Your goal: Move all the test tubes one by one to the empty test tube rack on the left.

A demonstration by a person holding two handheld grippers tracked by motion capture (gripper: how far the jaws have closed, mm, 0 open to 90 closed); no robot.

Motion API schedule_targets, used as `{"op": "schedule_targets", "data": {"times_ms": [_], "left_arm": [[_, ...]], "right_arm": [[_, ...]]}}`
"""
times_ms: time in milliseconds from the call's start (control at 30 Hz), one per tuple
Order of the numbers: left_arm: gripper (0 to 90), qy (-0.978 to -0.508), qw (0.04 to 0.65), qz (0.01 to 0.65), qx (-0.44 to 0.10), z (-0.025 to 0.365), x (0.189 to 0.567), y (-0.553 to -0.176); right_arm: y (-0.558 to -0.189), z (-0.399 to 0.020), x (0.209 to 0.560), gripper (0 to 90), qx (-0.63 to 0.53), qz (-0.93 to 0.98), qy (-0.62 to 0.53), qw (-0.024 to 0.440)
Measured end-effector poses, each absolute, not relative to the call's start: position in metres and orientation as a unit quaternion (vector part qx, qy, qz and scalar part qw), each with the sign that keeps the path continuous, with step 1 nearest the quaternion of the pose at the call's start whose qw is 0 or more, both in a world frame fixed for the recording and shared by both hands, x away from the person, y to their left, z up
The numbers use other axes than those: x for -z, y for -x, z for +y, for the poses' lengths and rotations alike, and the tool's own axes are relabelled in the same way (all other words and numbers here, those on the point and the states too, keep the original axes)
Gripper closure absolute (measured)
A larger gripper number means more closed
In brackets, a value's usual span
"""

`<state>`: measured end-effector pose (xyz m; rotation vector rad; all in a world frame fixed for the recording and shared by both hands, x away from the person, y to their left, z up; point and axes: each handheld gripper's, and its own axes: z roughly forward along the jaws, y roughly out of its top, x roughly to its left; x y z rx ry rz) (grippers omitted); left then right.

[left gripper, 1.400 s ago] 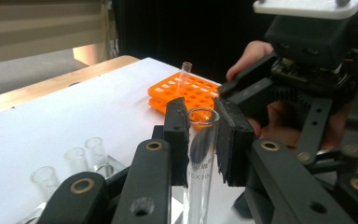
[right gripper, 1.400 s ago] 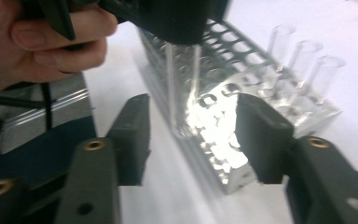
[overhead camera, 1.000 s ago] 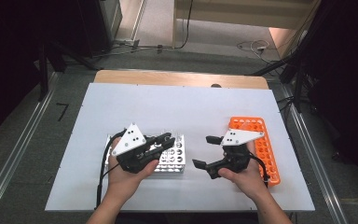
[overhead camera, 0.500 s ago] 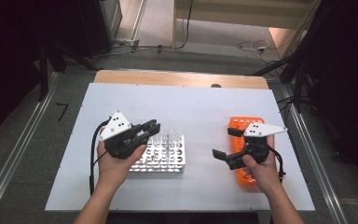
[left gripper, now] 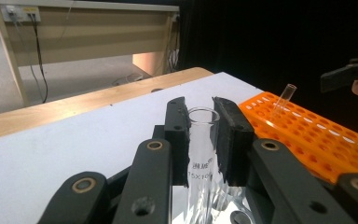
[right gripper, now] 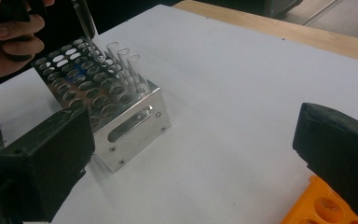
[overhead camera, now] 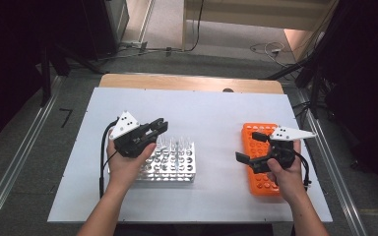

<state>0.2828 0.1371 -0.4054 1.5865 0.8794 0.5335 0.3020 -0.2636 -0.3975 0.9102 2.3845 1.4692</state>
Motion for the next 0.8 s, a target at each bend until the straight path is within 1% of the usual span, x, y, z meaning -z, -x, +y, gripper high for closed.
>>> {"op": "schedule_targets", "data": {"times_ms": [167, 367, 800], "left_arm": [[75.1, -0.678, 0.579, 0.386, -0.235, 0.136, 0.414, -0.288], [75.1, -0.676, 0.581, 0.394, -0.224, 0.137, 0.422, -0.291], [74.6, -0.694, 0.551, 0.417, -0.203, 0.132, 0.428, -0.291]], "right_arm": [[-0.302, -0.266, 0.398, 0.0, -0.496, 0.803, -0.313, 0.102], [-0.303, -0.266, 0.398, 0.0, -0.495, 0.804, -0.313, 0.103], [-0.305, -0.272, 0.398, 0.0, -0.492, 0.800, -0.325, 0.110]]}}
